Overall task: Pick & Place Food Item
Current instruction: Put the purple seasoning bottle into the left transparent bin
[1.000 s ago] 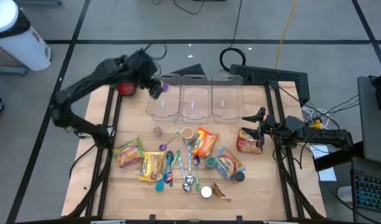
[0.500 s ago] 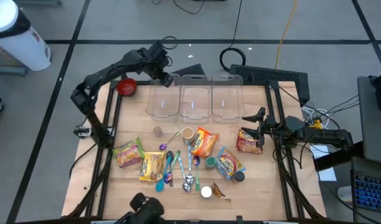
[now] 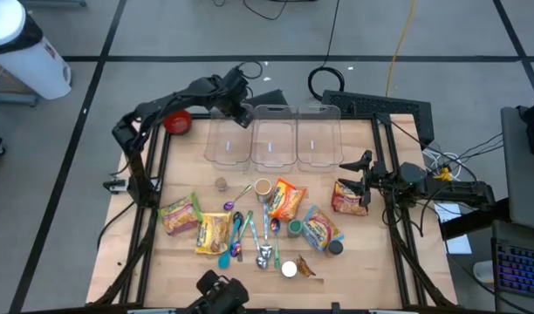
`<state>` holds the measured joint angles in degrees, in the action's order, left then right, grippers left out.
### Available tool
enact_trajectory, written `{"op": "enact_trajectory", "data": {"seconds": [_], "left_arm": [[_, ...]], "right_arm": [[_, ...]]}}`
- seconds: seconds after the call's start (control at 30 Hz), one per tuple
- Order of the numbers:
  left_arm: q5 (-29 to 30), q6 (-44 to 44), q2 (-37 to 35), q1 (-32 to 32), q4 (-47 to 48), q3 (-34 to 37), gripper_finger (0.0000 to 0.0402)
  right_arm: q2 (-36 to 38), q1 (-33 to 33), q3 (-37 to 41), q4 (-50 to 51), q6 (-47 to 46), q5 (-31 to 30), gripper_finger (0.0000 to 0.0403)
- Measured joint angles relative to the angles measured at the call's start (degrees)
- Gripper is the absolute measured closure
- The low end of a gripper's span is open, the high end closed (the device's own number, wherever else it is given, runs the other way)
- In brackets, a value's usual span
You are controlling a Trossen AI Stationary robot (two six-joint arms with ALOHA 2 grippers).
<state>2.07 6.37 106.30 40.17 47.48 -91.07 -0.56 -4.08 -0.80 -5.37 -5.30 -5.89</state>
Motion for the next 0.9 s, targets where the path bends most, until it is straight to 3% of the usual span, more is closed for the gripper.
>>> {"op": "enact_trajectory", "data": {"seconds": [0.9], "left_arm": [[-0.77, 0.13, 6.27, 0.69, -0.04, -0.13, 0.0188]], "right_arm": [[0.02, 0.0, 0.0, -0.02, 0.0, -0.02, 0.017]]}}
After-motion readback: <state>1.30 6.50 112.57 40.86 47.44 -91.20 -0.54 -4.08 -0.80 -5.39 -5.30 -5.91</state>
